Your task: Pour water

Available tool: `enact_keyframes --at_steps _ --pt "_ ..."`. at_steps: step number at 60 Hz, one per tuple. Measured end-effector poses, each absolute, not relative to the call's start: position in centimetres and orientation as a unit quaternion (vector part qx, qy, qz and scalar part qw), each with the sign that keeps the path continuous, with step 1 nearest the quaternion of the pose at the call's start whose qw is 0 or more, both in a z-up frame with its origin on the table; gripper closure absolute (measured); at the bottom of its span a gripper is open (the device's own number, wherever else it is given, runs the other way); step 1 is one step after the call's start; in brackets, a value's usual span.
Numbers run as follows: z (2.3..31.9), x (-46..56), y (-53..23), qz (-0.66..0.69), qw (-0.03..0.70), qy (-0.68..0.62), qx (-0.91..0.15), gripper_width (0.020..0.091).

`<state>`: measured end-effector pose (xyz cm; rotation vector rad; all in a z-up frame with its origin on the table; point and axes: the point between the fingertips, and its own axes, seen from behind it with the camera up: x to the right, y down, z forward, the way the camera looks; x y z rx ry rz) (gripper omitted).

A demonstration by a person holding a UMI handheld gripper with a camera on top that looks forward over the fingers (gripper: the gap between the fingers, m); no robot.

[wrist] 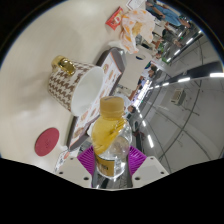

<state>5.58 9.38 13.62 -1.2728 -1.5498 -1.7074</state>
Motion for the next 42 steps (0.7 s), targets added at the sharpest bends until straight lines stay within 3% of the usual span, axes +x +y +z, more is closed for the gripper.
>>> enact_keyframes --at_steps 13,25,30,42 --pt "15.8 5.5 8.6 -0.549 0.355 -0.489 -0.577 0.0712" --pt "18.4 6.7 7.4 -0.326 0.51 -0.276 -0.747 0.071" --pt "17.4 7.2 7.1 -0.214 0.536 -0.192 -0.794 0.0713" --pt "10.7 7.9 6.4 -0.038 0.522 -0.059 -0.85 0.0712"
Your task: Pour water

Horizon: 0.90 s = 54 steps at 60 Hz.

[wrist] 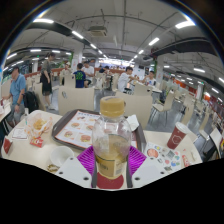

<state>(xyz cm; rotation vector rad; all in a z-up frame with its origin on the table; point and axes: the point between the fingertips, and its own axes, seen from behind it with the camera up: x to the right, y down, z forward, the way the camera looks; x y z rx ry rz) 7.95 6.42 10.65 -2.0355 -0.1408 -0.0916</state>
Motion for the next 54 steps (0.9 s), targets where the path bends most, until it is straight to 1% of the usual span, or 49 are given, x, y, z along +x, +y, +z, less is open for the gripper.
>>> enact_keyframes --at_steps 8,9,13,14,15,20,21,26,27,28,29,30,32,33,34,35,39,43,54 --pt "6.3 8.3 6.2 -0.013 0.507 -0.044 -0.861 0.0711" --pt "5.8 8.3 6.1 -0.012 0.505 -0.042 -0.862 0.0701" --pt "3.5 8.6 5.5 -0.008 0.49 -0.032 -0.871 0.0696" --pt "3.4 8.8 5.4 -0.006 0.492 -0.029 -0.87 0.0695" --pt "3.9 8.7 5.6 -0.001 0.507 -0.024 -0.862 0.0684" --pt "3.6 8.9 5.1 0.005 0.512 -0.014 -0.859 0.0662" --pt "3.6 8.9 5.1 0.006 0.513 -0.013 -0.858 0.0644" --pt "3.5 9.0 4.9 0.01 0.506 -0.007 -0.862 0.0595" --pt "3.2 9.0 4.8 0.011 0.498 -0.004 -0.867 0.0571" --pt "2.9 8.9 4.6 0.013 0.491 -0.002 -0.871 0.0539" --pt "2.7 8.9 4.3 0.016 0.484 0.001 -0.875 0.0476" --pt "2.7 8.8 4.1 0.018 0.478 0.003 -0.878 0.0384" --pt "2.8 8.7 3.6 0.022 0.471 0.008 -0.882 0.0242" --pt "2.9 8.7 3.3 0.021 0.468 0.011 -0.883 0.0249" --pt "3.0 8.7 2.9 0.019 0.463 0.014 -0.886 0.0278" --pt "3.1 8.8 2.5 0.016 0.459 0.016 -0.888 0.0291" --pt "4.6 8.9 0.6 -0.001 0.452 0.017 -0.892 0.0246" --pt "6.5 8.5 -1.8 -0.013 0.448 0.019 -0.894 0.0261" --pt "11.5 5.9 -10.6 -0.034 0.419 0.023 -0.907 0.0254"
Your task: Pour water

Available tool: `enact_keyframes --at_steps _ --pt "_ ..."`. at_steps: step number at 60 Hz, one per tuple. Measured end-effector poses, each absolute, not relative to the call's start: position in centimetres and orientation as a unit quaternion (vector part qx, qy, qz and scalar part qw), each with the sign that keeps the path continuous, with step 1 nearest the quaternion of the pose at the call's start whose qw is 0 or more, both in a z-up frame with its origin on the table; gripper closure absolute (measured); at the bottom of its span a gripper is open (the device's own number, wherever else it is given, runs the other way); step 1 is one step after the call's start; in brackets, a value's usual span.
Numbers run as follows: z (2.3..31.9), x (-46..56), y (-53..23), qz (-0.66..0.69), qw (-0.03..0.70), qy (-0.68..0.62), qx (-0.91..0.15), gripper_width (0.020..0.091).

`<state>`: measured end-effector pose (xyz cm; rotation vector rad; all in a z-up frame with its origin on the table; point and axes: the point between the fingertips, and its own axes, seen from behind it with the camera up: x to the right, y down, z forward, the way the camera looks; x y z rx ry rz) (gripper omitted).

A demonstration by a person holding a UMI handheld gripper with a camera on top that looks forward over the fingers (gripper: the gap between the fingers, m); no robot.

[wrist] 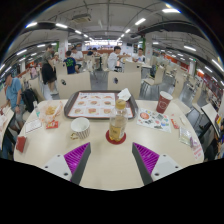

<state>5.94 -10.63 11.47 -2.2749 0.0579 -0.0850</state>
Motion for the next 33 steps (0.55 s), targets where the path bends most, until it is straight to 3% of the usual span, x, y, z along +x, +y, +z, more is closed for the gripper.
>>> enact_keyframes --at_steps 15,33 --pt "15.1 3.1 -18.4 -0.035 0.409 0.032 -0.911 0.0248" --pt "17.0 3.2 -20.1 -0.034 0.418 0.037 -0.907 0.0254"
